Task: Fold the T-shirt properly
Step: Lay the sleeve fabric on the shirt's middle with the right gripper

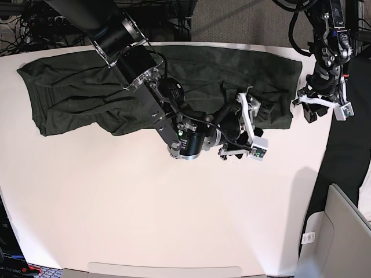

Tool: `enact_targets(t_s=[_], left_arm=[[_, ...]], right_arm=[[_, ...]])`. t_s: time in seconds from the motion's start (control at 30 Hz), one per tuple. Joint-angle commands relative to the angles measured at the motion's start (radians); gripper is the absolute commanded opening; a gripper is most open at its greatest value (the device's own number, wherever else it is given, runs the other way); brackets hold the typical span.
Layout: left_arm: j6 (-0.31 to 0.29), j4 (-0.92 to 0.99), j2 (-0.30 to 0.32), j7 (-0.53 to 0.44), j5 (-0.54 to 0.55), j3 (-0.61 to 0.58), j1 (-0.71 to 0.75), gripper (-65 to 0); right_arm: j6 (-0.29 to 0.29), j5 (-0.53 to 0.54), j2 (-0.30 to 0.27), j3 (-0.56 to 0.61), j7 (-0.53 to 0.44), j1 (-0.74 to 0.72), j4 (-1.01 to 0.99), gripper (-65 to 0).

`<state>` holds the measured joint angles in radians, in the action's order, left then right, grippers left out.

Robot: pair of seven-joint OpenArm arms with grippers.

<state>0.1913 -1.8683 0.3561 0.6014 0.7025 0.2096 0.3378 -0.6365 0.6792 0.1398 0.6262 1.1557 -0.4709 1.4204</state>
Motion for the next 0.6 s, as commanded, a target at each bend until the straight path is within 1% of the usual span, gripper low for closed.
enact_targets(t_s=[0.0, 0.1, 0.17, 0.23, 0.3, 0.43, 0.5, 0.57], left_arm=[[-0.002, -0.021, 0.014, -0.019, -0.002, 0.006, -0.006, -41.3], [-0.002, -0.021, 0.014, -0.019, -0.002, 0.006, -0.006, -41.3], [-0.002, -0.021, 0.014, -0.019, -0.002, 0.006, -0.006, -41.3], [-0.002, -0.021, 0.014, -0.019, -0.002, 0.006, -0.006, -41.3], [-0.003, -0.021, 0.014, -0.011, -0.002, 0.006, -0.006, -41.3], [-0.003, -0.020, 0.016, -0.010, -0.002, 0.006, 0.024, -41.3], [-0.003, -0.020, 0.016, -0.010, -0.002, 0.004, 0.033, -41.3], [-0.003, -0.020, 0.016, -0.010, -0.002, 0.004, 0.033, -41.3]], right_arm=[[-0.009, 0.015, 0.017, -0.007, -0.024, -0.024, 0.020, -18.2], [-0.007, 0.015, 0.017, -0.019, -0.024, -0.024, 0.026, -18.2], [-0.007, 0.014, 0.014, -0.064, -0.024, -0.019, 0.050, -18.2], [-0.007, 0.018, -0.018, -0.108, -0.018, -0.015, 0.064, -18.5], [-0.007, 0.020, -0.055, -0.134, -0.018, -0.001, 0.078, -21.9], [-0.007, 0.021, -0.121, -0.142, -0.015, 0.045, 0.110, -36.9], [-0.007, 0.021, -0.148, -0.142, 0.008, 0.077, 0.124, -47.5], [-0.006, 0.021, -0.165, -0.142, 0.016, 0.105, 0.144, -56.6]])
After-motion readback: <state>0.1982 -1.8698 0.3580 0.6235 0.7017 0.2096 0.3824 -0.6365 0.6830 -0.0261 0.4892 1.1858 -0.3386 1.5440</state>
